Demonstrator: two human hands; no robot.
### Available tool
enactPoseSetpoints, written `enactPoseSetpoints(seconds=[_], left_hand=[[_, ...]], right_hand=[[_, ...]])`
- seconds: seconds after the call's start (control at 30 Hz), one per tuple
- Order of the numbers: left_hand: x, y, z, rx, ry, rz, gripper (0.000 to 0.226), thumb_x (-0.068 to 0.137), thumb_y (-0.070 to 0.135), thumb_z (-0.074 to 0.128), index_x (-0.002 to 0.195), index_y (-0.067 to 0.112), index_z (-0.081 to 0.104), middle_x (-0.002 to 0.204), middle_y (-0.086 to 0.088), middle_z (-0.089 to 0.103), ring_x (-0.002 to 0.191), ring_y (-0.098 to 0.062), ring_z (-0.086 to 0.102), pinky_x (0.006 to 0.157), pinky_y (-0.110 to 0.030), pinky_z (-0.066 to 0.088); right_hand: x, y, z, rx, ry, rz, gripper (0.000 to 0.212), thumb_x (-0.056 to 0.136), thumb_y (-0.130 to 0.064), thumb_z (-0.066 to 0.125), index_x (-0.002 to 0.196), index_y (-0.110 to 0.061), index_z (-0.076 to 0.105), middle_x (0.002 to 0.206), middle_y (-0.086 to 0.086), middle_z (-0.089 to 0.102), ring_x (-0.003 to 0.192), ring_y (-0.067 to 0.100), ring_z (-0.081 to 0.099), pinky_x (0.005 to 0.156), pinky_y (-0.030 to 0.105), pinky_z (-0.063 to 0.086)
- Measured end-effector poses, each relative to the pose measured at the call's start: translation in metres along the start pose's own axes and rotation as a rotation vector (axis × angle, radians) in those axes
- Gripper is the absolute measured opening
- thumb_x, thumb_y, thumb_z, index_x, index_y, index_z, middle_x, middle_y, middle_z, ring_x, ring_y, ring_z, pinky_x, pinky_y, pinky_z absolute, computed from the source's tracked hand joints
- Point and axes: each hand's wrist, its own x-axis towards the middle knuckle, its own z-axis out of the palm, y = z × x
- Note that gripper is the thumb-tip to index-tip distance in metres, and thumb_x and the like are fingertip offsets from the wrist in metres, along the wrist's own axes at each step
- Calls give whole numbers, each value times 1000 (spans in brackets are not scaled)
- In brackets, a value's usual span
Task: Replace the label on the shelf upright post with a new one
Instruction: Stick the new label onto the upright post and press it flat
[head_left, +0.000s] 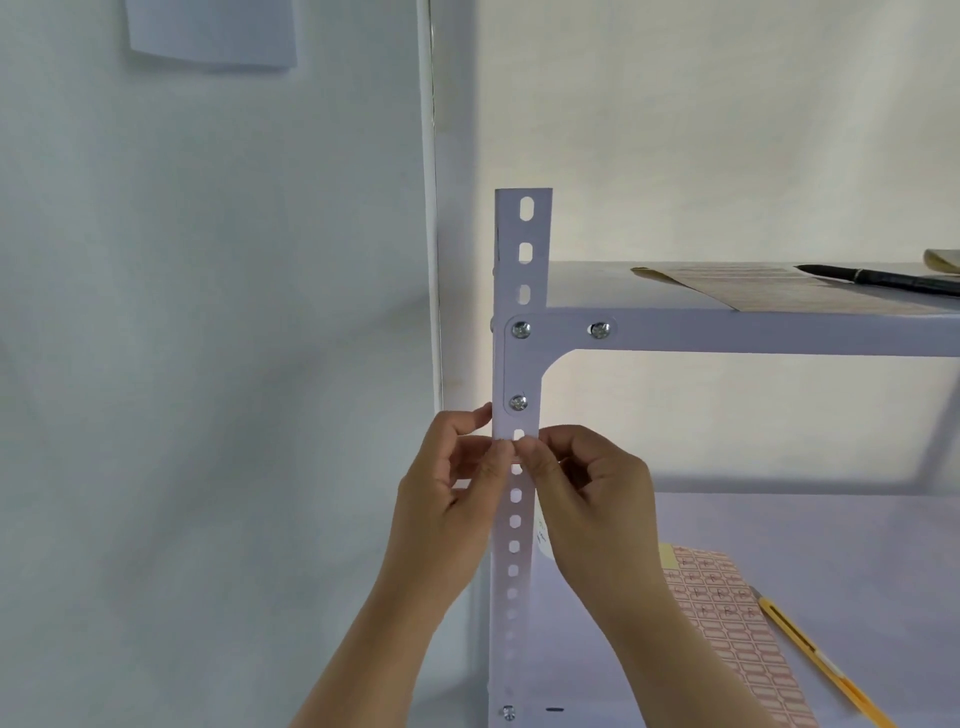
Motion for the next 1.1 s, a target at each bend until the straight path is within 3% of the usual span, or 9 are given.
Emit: enactPoseSetpoints(seconds=[0.07,0.17,0.3,0.43,0.53,0.63,0.83,0.97,1.1], left_hand=[[1,1,-3,-67,-41,-32,15,96,27,59,106,38,61,95,9,78,87,-7,73,78,-23,55],[3,1,-8,-102,-89,-36,18,97,21,60,109,33,63,96,8,79,87,-6,73,76,-17,54],[4,-4,-11,-70,-95,3,26,87,26,66,110,38,65,100,2,79,96,-19,73,89,-34,57],[5,-7,-12,-35,-98,30,29,86,22,68,113,33,65,101,4,80,96,-18,74,90,-38,58],[6,-7,-10,-33,-50,53,24,88,21,71,110,30,67,97,6,81,94,-14,75,88,-33,57],[5,-7,-10,-28,-30,65,20,92,18,66,109,27,70,94,11,81,90,-6,75,79,-19,54],[5,-11,-16,2,-54,59,34,99,10,55,120,32,68,95,26,78,88,6,72,73,-10,53],[4,-13,-15,29,-81,46,36,100,18,55,130,37,62,104,24,77,100,6,71,81,-11,54],[4,-14,-15,10,-65,30,35,99,20,55,126,41,63,102,26,77,96,6,71,81,-17,56]], right_hand=[[1,-1,-4,-11,-42,-21,22,94,-16,62,74,-20,70,48,-19,56,42,9,42,47,13,31],[2,0,-7,17,-89,-23,23,95,-10,59,78,-18,72,49,-19,57,42,9,43,48,12,32],[-1,2,-7,49,-94,-39,17,93,-15,63,81,-23,71,58,-10,62,45,11,40,47,17,34],[-5,4,-5,61,-78,-32,14,91,-11,66,83,-22,70,61,-12,61,46,8,41,47,13,34],[-5,2,-3,44,-68,-26,11,90,-11,67,83,-19,70,57,-18,56,45,7,39,48,10,31],[-3,0,-3,-1,-57,-13,10,87,-14,70,79,-20,68,56,-19,56,45,8,40,47,11,32],[-1,-4,7,-27,0,29,17,80,-22,77,71,-18,63,53,-18,54,44,8,42,47,13,36],[-2,-8,14,-40,60,30,35,82,-27,77,60,-26,50,49,-19,50,46,7,42,47,13,36],[-4,-9,16,-28,69,9,39,86,-22,72,58,-28,46,48,-17,48,46,8,39,46,13,33]])
